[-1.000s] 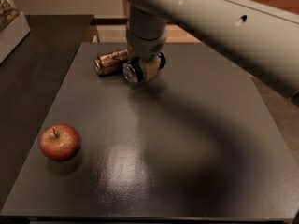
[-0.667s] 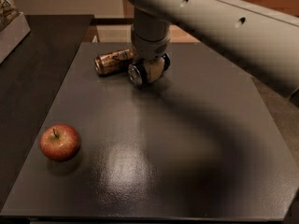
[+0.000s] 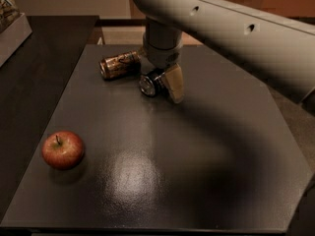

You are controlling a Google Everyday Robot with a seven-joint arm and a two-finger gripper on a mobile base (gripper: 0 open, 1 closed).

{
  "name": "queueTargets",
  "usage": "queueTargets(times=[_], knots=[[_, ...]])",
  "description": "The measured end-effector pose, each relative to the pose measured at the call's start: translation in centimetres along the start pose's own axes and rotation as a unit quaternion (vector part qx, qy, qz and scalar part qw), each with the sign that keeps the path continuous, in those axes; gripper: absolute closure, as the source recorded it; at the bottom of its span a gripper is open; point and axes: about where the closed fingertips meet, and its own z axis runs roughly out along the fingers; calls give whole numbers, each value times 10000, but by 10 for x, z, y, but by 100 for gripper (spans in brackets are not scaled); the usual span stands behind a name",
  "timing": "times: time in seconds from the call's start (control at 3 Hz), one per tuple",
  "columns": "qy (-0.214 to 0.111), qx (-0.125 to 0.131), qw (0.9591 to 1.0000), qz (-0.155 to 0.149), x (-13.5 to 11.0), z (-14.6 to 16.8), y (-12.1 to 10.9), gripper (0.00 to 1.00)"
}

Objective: Move pepsi can near orange can

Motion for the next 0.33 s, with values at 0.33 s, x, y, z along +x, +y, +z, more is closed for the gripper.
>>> queueTargets(times=[0.33], knots=[[0, 0, 10000, 0, 0, 0, 0, 0]])
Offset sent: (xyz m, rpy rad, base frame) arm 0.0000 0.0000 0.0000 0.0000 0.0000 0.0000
